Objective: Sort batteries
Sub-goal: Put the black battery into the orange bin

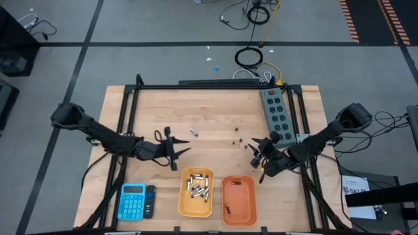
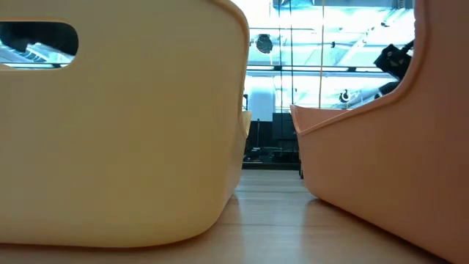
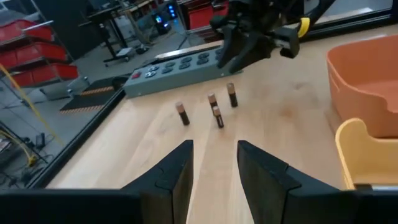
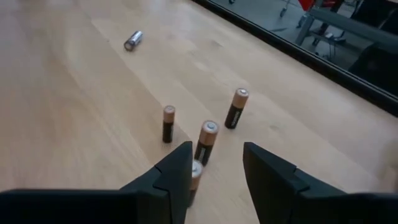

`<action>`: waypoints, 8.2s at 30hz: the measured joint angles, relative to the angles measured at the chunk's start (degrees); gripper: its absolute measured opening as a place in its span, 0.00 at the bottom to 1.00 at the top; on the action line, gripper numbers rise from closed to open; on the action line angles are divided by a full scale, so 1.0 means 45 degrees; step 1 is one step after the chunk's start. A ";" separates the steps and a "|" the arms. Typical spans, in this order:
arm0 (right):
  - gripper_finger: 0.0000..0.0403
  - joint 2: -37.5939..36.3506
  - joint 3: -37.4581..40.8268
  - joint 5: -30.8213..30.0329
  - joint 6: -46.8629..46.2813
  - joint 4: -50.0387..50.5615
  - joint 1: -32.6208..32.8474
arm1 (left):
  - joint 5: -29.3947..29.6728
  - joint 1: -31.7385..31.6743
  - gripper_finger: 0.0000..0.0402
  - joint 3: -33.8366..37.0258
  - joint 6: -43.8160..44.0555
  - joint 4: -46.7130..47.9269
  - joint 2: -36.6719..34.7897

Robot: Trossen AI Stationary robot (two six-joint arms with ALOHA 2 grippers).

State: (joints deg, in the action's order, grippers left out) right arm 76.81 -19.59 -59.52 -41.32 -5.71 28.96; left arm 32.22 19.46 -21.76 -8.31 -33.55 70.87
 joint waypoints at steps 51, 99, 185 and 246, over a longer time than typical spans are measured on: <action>0.00 0.3220 0.0019 0.2339 0.0589 -0.2749 -0.1582 | -0.0058 0.0005 0.33 0.0744 -0.0304 -0.0963 -0.0428; 0.08 0.2252 -0.0020 0.4875 -0.0717 -0.0631 -0.0826 | -0.0436 0.0015 0.33 0.0734 0.0594 -0.0696 -0.0423; 0.24 -0.0042 -0.2584 0.4553 0.1114 0.3531 -0.2703 | -0.2766 -0.2074 0.33 0.0733 -0.1901 -0.2048 -0.0418; 0.42 0.2176 -0.5508 0.9290 0.6246 0.6083 -0.6623 | -0.2766 -0.2074 0.33 0.0739 -0.0922 -0.1234 -0.0423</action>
State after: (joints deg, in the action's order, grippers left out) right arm 86.60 -44.38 -17.71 -13.21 21.66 -0.84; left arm 19.78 10.13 -18.44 -12.46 -39.10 68.97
